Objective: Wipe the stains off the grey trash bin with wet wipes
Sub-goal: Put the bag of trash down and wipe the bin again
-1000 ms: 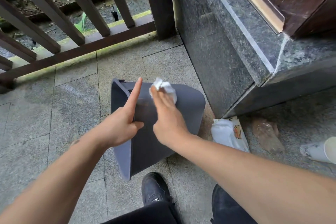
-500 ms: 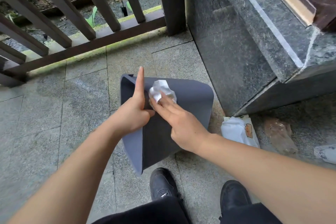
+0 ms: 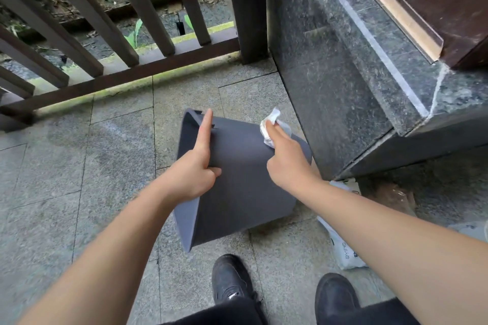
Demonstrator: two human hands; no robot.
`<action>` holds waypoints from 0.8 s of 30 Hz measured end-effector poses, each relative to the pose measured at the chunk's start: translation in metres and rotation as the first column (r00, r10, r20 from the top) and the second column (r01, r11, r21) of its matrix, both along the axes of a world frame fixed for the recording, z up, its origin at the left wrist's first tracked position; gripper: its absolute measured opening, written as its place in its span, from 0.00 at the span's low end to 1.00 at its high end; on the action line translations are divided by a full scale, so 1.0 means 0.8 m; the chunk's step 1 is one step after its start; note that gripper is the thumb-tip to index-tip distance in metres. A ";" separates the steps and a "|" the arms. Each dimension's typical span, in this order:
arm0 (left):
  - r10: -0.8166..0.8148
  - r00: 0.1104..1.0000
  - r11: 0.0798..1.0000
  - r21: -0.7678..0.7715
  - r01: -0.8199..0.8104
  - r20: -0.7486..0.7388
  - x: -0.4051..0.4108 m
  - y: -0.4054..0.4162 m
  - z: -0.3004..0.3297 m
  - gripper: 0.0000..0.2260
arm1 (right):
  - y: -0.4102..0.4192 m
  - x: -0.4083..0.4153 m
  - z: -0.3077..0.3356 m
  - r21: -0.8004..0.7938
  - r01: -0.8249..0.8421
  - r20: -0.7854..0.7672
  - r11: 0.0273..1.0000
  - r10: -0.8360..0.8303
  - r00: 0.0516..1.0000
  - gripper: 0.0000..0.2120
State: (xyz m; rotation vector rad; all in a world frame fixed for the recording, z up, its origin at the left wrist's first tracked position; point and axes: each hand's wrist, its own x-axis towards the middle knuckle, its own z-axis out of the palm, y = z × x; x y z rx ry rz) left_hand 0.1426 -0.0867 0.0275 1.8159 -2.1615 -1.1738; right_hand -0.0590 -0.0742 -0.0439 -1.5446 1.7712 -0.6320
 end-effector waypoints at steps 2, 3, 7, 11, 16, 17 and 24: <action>-0.039 0.999 0.999 -0.005 0.039 0.009 -0.004 0.002 0.001 0.49 | -0.001 -0.002 -0.007 0.022 -0.010 -0.059 1.000 0.011 0.998 0.39; -0.052 0.999 0.999 -0.009 0.052 0.009 -0.006 0.002 0.001 0.49 | -0.001 -0.006 -0.010 0.028 -0.010 -0.104 1.000 0.013 0.995 0.36; -0.081 0.996 0.996 -0.023 0.082 0.039 -0.014 -0.002 -0.003 0.47 | 0.001 -0.028 -0.026 0.132 0.112 -0.092 0.985 -0.100 0.991 0.28; -0.083 0.995 0.996 -0.033 0.085 0.055 -0.022 -0.004 -0.005 0.47 | 0.011 -0.041 -0.041 0.287 0.268 -0.114 0.920 -0.245 0.963 0.29; -0.063 0.995 0.998 -0.021 0.065 0.071 -0.027 -0.005 -0.003 0.46 | 0.021 -0.002 -0.018 0.137 0.244 -0.074 0.960 -0.235 0.969 0.34; -0.053 0.996 0.999 -0.009 0.054 0.069 -0.030 -0.006 -0.002 0.46 | 0.026 0.015 -0.006 0.049 0.209 -0.022 0.977 -0.208 0.978 0.36; -0.030 0.996 0.999 0.039 0.034 -0.087 -0.032 -0.001 0.005 0.41 | 0.054 0.081 0.013 -0.254 -0.233 -0.060 0.939 0.225 0.972 0.54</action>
